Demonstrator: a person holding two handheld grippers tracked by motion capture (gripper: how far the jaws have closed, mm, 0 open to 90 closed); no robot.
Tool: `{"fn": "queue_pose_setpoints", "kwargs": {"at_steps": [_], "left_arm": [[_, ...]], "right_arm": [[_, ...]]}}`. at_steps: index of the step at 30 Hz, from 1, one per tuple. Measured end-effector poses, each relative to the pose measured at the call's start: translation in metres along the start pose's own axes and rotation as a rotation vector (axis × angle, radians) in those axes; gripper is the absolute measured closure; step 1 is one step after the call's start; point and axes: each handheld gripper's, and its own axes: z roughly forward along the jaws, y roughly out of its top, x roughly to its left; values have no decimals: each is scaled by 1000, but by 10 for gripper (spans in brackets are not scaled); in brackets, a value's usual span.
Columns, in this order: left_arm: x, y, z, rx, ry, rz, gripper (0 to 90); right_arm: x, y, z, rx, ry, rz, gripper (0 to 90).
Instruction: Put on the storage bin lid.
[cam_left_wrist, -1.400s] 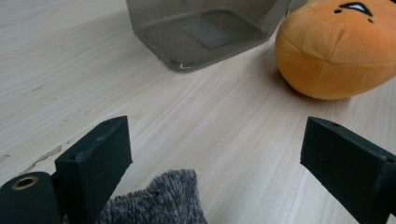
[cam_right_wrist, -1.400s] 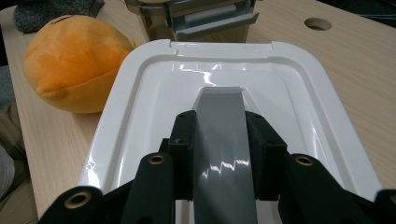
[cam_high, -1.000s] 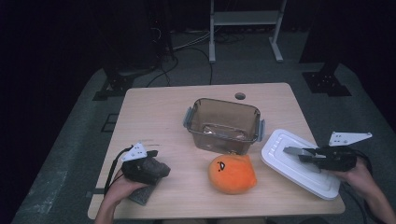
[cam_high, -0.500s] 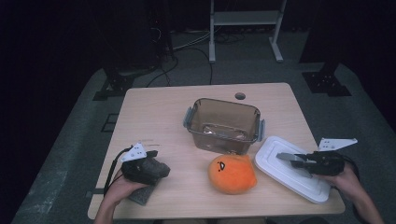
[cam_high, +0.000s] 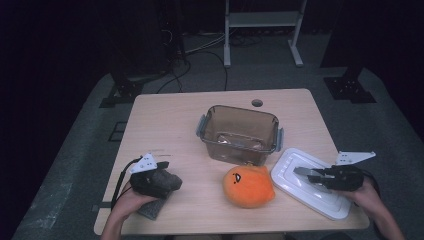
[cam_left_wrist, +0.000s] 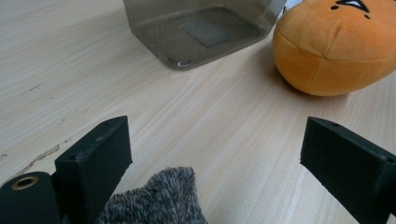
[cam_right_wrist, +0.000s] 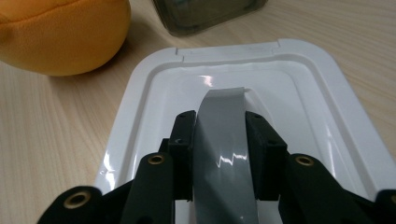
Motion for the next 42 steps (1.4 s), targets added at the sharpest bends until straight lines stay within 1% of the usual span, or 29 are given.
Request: {"fn": "queue_pose_setpoints", "kwargs": {"at_steps": [5,9,10,11,14,15,17,19,20,21,23,24,29,30,31,32,33,34,35,41,42], "left_arm": [[0,0,0,0,0,-2,80],[0,0,0,-1,-1,-1,80],[0,0,0,0,-3,-1,80],[0,0,0,0,-4,-1,80],[0,0,0,2,-5,0,80],[0,0,0,3,-6,0,80],[0,0,0,1,-5,0,80],[0,0,0,-1,-3,-1,80],[0,0,0,-1,-4,-1,80],[0,0,0,-1,-4,-1,80],[0,0,0,1,-4,1,80],[0,0,0,0,-5,1,80],[-1,0,0,-1,-6,2,80],[-1,0,0,-1,-6,2,80],[-1,0,0,-1,-6,2,80],[-1,0,0,0,-6,2,80],[-1,0,0,0,-6,2,80],[-1,0,0,-1,-6,2,80],[-1,0,0,-1,-7,3,80],[-1,0,-1,0,-5,3,80],[-1,0,-1,2,-4,3,80]], "right_arm": [[1,-1,0,-7,4,11,653],[0,-1,-1,-20,8,23,613],[1,0,-2,-30,9,21,594],[1,0,-2,-30,9,21,594],[2,5,-5,-34,4,12,558],[4,10,-8,-38,0,3,540],[5,12,-9,-44,0,-1,530],[8,20,-11,-51,3,-11,499],[12,27,-12,-60,10,-30,488],[12,27,-12,-60,10,-30,488],[18,35,-13,-72,28,-49,482],[23,43,-13,-79,46,-66,470],[37,58,-7,-86,92,-107,446],[37,58,-7,-86,92,-107,446],[39,61,-5,-92,104,-114,446],[46,68,-2,-96,125,-132,439],[46,68,-2,-96,125,-132,439],[48,70,-1,-98,136,-138,439],[55,76,2,-105,155,-160,435],[70,89,8,-119,194,-205,429],[76,94,11,-124,209,-222,427]]}}
